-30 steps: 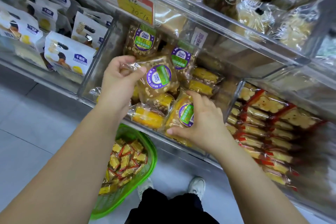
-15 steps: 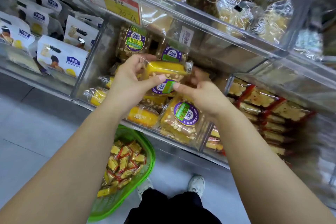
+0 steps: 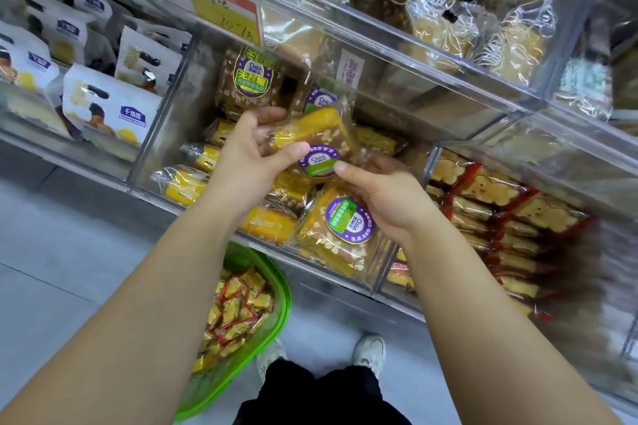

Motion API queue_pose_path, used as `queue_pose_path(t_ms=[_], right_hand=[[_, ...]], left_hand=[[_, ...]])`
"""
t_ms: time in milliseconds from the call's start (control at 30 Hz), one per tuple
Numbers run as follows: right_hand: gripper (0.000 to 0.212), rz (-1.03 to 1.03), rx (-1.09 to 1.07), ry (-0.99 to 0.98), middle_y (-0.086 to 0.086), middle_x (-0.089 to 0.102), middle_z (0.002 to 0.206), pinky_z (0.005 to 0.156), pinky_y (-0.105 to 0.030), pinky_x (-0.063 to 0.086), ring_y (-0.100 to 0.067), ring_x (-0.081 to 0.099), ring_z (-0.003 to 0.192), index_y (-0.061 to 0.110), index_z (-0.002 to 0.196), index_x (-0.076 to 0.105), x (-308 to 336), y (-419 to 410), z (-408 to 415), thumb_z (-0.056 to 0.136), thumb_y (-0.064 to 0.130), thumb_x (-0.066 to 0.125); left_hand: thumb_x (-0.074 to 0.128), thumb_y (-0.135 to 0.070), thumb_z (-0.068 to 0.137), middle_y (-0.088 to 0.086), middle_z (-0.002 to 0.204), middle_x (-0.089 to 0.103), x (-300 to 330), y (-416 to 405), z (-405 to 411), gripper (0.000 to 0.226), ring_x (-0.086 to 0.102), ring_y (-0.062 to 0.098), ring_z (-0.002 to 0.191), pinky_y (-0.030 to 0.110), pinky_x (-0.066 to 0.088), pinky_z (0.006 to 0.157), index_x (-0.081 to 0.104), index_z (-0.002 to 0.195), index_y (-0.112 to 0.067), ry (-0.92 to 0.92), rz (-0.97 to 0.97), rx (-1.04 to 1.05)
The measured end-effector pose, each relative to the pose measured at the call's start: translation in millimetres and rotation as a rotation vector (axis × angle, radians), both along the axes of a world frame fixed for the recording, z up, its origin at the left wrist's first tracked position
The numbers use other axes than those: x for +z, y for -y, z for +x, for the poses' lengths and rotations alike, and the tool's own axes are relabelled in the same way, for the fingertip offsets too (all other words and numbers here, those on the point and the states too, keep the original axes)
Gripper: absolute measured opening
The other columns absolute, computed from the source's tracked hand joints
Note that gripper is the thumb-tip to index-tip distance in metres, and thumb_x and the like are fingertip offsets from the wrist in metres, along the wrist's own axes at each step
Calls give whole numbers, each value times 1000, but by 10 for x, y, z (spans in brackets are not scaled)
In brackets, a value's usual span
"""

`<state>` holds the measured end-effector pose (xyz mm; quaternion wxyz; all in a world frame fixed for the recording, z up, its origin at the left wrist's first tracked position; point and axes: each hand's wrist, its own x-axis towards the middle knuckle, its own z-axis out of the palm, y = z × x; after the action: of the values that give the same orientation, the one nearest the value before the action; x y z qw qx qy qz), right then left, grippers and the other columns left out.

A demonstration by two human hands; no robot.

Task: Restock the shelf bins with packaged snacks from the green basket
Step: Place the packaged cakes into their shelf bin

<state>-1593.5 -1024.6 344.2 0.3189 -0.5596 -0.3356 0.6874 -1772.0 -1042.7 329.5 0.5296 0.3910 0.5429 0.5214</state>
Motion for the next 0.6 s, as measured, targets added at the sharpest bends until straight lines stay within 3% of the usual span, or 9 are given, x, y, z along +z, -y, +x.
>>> queue_pose_path(t_ms=[100,167,233,333,433,500,600], right_hand=[[84,260,46,480,-1,56,125,86,-35,53,-16,61,106,20,137,30,60,109,-64,69,27,79],[66,339,129,653,0,60,121,94,-39,50,-15,58,109,18,130,43,70,187,-106,74,36,73],[36,311,33,513,1,68,105,90,-37,52,-12,64,97,17,113,57,102,244,-122,81,29,68],[37,295,-263,382,-2,67,108,92,-35,51,-14,64,100,10,118,49,81,258,-144,86,18,65],[40,263,-395,583,-7,60,117,96,-29,43,-21,58,109,8,124,41,0,242,-256,89,17,58],[47,226,-452,661,-10,54,127,94,-25,38,-25,53,115,10,133,35,-47,158,-329,91,17,54],[55,104,-455,698,-11,45,138,103,-34,38,-28,47,123,14,142,23,-83,-76,-347,94,20,48]], left_hand=[[77,-35,70,-19,97,60,145,-59,-74,39,57,-4,72,15,48,61,50,96,-45,-512,86,-94],[73,-45,65,-19,102,60,273,-114,-6,42,56,-1,74,25,48,64,47,97,-47,-652,138,-207],[74,-46,61,-16,104,62,346,-170,120,46,58,-5,77,26,49,70,46,98,-45,-580,177,-268],[80,-23,67,-7,112,61,265,-188,299,50,59,9,106,32,48,93,48,104,-35,-347,127,-194],[67,-18,82,3,118,61,72,-109,412,44,57,19,111,27,42,96,48,122,-18,-545,44,-183],[59,-19,89,7,128,57,-31,-64,468,51,54,22,117,24,39,95,39,136,-19,-623,-9,-291],[52,-20,92,9,144,43,-77,-84,516,57,44,27,128,32,36,103,30,144,-21,-747,-38,-368]])
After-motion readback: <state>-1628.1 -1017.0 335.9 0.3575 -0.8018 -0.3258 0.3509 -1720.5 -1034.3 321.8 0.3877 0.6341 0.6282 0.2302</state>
